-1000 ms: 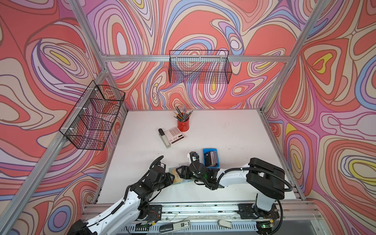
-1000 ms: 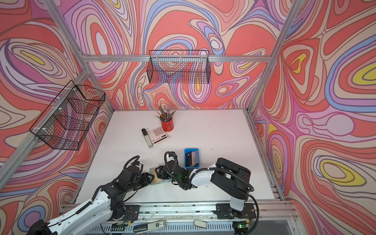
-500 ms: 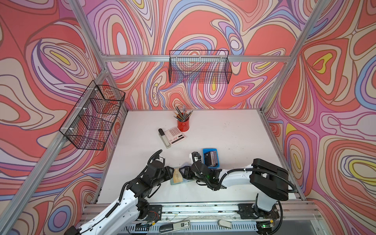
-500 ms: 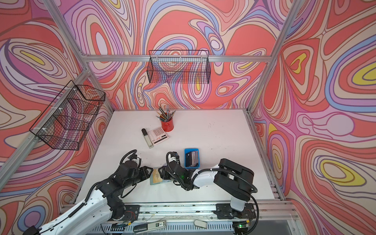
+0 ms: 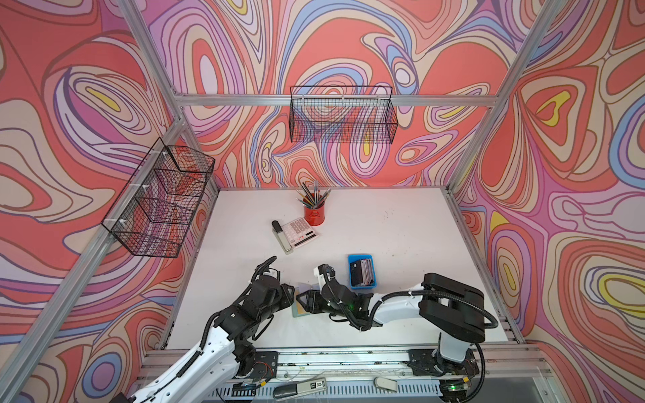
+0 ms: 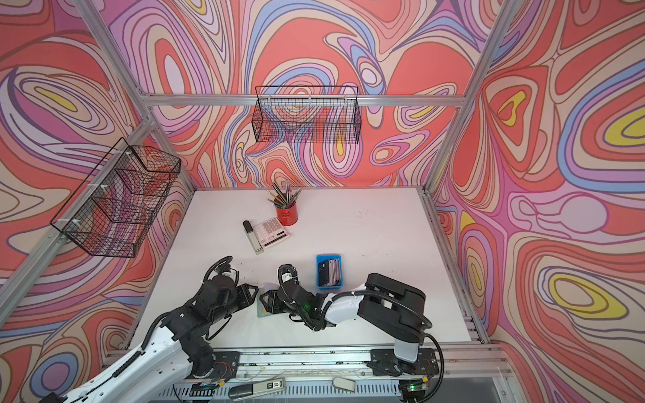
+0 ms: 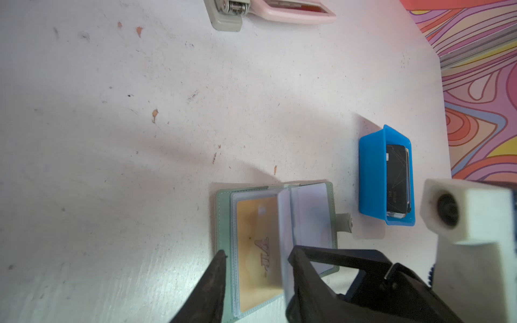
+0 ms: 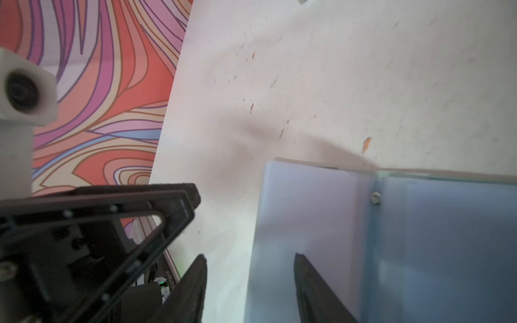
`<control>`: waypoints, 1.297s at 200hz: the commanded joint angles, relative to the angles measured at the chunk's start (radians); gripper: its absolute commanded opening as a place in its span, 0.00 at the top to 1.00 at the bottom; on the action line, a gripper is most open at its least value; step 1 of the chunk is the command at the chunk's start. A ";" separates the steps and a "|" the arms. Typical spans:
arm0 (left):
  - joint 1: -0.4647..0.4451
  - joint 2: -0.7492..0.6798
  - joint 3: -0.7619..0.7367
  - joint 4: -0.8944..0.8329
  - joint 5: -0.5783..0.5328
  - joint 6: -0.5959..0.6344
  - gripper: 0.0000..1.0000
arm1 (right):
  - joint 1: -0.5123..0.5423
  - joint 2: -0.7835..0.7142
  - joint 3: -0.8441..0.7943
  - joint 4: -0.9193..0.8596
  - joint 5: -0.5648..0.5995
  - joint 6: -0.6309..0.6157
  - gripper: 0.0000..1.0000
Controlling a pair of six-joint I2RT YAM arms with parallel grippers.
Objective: Put the credit cards into the card holder
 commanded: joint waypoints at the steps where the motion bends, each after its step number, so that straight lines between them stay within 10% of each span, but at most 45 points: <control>1: 0.007 -0.023 0.023 -0.051 -0.052 -0.003 0.56 | 0.005 0.024 0.015 0.032 -0.006 0.023 0.47; 96: 0.010 0.049 -0.031 0.081 0.076 0.001 0.57 | 0.002 -0.103 -0.040 -0.108 0.115 0.000 0.57; 137: 0.010 0.028 -0.023 0.018 0.078 0.031 0.56 | -0.036 -0.350 0.003 -0.523 0.341 -0.089 0.47; 204: 0.009 -0.133 0.152 -0.446 -0.369 0.115 0.51 | -0.326 -0.590 0.009 -1.022 0.444 -0.195 0.20; 259: 0.009 -0.238 0.097 -0.418 -0.390 0.136 0.43 | -0.372 -0.413 0.085 -1.043 0.386 -0.285 0.08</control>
